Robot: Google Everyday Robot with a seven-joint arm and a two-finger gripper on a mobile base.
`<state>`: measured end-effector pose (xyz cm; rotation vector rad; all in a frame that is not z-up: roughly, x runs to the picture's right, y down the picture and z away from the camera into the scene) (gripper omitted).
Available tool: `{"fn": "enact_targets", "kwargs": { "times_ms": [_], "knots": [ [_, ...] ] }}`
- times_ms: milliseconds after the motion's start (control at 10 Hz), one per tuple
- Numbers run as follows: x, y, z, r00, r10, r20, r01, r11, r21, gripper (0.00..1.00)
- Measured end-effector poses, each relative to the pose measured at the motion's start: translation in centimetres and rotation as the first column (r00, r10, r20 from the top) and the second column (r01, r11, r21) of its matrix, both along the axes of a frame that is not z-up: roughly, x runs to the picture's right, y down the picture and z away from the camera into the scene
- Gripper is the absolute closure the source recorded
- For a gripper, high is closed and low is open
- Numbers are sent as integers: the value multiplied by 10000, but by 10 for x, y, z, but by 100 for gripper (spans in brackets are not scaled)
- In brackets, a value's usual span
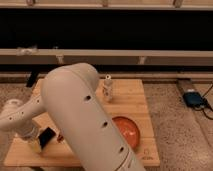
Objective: Place the eraser on the white sponge
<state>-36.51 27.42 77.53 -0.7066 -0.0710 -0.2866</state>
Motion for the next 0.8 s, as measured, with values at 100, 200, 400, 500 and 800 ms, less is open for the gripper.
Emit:
{"fn": "enact_targets", "kwargs": {
  "times_ms": [100, 200, 400, 500, 800],
  "knots": [
    [1, 3, 1, 10000, -50, -15, 50, 10000, -31, 20],
    [2, 5, 1, 9999, -101, -38, 101, 9999, -41, 21],
    [5, 8, 2, 9998, -104, -145, 104, 9999, -25, 34],
    [7, 9, 2, 9998, -83, -202, 83, 10000, 8, 47],
    [9, 2, -2, 9998, 137, -122, -135, 9998, 143, 74]
  ]
}}
